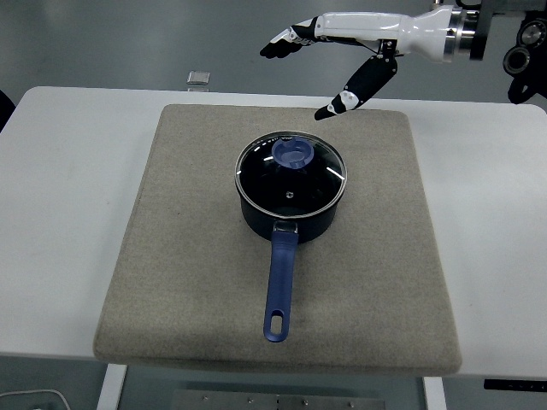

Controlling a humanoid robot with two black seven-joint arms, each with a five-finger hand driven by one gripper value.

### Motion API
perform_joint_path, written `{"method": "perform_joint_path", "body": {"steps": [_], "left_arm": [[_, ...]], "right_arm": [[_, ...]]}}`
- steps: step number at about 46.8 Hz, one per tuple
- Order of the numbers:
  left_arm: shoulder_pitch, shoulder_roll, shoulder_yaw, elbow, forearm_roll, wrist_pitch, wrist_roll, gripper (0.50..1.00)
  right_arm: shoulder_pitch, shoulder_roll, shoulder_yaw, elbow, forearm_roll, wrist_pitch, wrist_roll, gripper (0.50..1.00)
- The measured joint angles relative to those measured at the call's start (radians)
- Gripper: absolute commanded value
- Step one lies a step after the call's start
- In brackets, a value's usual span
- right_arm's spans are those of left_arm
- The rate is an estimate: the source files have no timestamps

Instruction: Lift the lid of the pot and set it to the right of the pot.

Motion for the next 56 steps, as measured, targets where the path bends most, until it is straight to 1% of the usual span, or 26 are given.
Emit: {"method": "perform_joint_path", "body": {"steps": [5,9,16,22,25,37,50,56], "left_arm": [[0.0,0.0,0.0,0.0,0.0,0.0,0.0,1.0],[0.0,0.0,0.0,0.0,0.0,0.0,0.0,1.0],[0.0,0.0,0.0,0.0,0.0,0.0,0.0,1.0],[0.0,0.0,0.0,0.0,0.0,0.0,0.0,1.0],[0.0,0.0,0.0,0.0,0.0,0.0,0.0,1.0],[0.0,0.0,0.0,0.0,0.0,0.0,0.0,1.0],[0.0,0.0,0.0,0.0,0.0,0.0,0.0,1.0],[0.0,0.0,0.0,0.0,0.0,0.0,0.0,1.0]], "right_arm": [[-0.005,0.025,-0.003,0.002,-0.003,-0.003,0.0,0.913],[-0.009,0.032,-0.008,0.004,-0.009,-0.004,0.0,0.913],[-0.018,0.043,-0.014,0.011,-0.075,-0.012,0.0,0.913],[-0.027,0.071,-0.027,0.011,-0.133,-0.05,0.0,0.913],[-0.03,0.074,-0.032,0.011,-0.17,-0.07,0.0,0.913],[-0.034,0.082,-0.054,0.011,-0.262,-0.117,0.0,0.913],[-0.027,0.083,-0.107,0.012,-0.32,-0.178,0.0,0.913],[-0.024,0.105,-0.13,0.013,-0.33,-0.198,0.0,0.913]]}}
